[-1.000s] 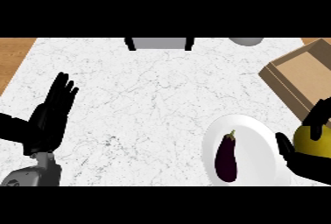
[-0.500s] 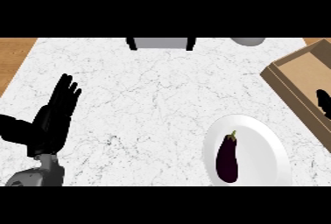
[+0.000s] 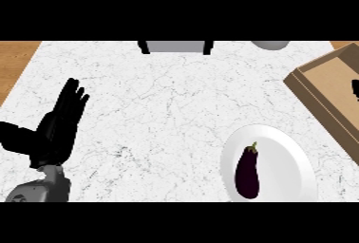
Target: Pick the lemon from the plate and place it in the cardboard box
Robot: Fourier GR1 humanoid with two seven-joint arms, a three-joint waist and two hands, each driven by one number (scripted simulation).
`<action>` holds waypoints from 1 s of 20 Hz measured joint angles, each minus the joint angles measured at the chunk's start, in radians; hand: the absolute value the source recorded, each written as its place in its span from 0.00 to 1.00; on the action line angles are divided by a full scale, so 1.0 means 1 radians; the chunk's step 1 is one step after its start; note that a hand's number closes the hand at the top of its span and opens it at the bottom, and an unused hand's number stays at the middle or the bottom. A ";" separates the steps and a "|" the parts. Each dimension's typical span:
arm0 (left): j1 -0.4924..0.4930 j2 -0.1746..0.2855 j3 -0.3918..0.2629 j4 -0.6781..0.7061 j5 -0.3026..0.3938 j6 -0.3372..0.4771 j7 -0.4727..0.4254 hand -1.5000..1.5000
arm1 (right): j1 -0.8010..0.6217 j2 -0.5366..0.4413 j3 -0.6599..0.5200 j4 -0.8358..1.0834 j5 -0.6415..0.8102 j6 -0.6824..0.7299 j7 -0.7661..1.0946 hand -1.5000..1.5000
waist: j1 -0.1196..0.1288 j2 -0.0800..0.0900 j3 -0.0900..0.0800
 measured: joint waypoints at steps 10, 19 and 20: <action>-0.035 -0.006 -0.007 0.029 -0.003 -0.001 0.001 0.50 | -0.087 -0.127 0.107 0.452 0.186 0.010 -0.059 0.00 | 0.019 0.008 0.001; -0.025 -0.002 0.004 0.036 0.004 -0.007 -0.009 0.50 | -0.212 -0.099 -0.052 0.645 0.012 -0.206 -0.290 0.00 | 0.013 0.005 0.003; -0.025 -0.001 0.006 0.040 0.003 -0.006 -0.011 0.50 | -0.220 -0.101 -0.081 0.648 -0.027 -0.206 -0.323 0.00 | 0.009 0.004 0.003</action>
